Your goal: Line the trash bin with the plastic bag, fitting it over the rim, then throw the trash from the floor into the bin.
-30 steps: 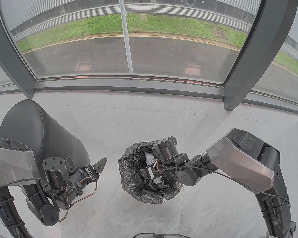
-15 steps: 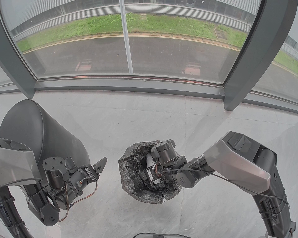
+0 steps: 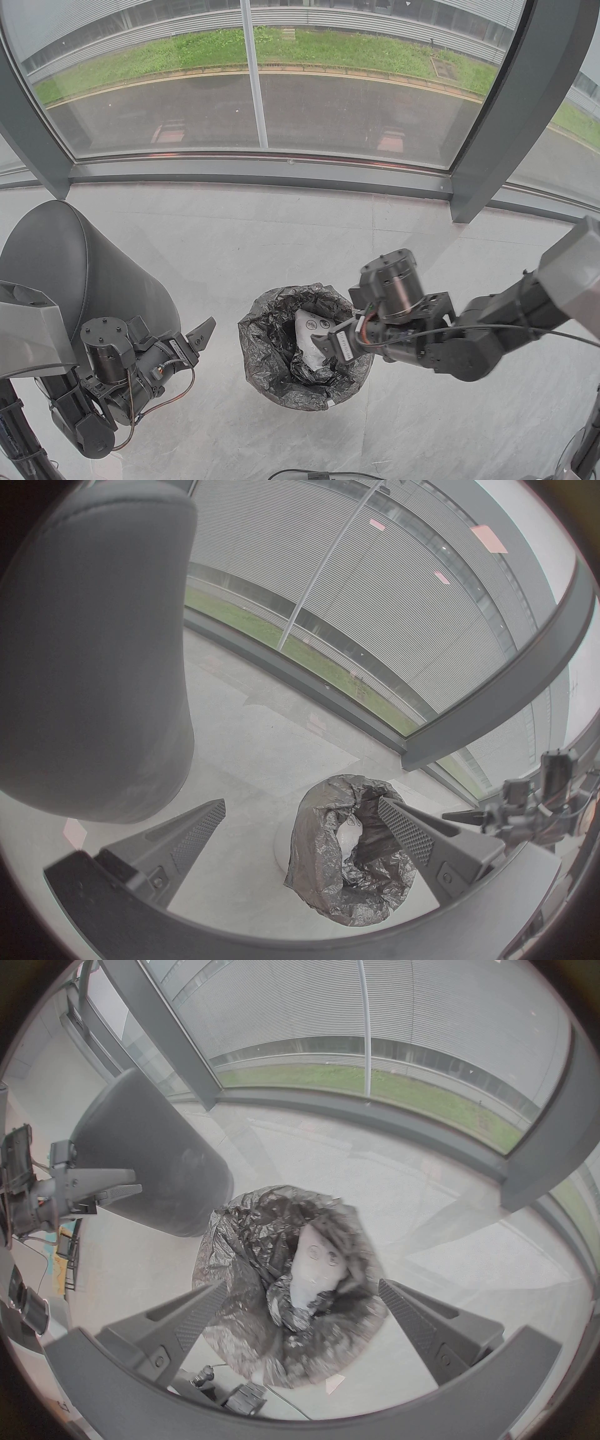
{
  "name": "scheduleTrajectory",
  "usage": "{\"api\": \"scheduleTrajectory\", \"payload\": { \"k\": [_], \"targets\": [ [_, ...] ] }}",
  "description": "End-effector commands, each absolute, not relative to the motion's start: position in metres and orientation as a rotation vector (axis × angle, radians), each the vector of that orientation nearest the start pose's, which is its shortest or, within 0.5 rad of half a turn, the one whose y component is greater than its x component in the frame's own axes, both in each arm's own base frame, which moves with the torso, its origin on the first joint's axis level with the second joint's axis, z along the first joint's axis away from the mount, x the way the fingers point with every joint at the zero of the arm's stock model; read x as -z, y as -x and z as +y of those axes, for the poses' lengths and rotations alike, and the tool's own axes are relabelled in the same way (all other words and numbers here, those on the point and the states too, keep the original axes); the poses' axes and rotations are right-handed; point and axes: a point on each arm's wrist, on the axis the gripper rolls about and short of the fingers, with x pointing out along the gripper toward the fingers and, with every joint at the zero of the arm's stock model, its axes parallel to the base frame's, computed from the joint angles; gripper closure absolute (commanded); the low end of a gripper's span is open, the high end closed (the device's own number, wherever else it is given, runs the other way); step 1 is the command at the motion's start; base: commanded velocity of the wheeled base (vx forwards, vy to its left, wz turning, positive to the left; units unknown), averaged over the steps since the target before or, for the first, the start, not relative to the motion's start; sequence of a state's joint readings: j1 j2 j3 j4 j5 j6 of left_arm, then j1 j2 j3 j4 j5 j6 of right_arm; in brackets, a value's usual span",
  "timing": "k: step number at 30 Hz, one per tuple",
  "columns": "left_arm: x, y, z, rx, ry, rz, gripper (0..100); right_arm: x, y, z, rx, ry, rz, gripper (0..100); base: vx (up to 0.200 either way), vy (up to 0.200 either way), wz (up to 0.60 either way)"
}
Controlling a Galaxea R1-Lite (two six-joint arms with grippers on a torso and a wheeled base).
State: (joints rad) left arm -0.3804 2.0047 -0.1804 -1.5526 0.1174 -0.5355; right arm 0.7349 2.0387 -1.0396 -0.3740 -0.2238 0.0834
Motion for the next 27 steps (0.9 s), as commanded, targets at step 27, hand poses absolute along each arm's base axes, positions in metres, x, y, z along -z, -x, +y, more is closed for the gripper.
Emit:
{"api": "scheduleTrajectory", "payload": {
  "k": [27],
  "targets": [
    [-0.137,-0.059,-0.021,0.141,-0.015,0.033,0,-0.132,0.037,-0.013,0.521,0.065,0.034,0,0.0,0.0,0.0]
  ]
}}
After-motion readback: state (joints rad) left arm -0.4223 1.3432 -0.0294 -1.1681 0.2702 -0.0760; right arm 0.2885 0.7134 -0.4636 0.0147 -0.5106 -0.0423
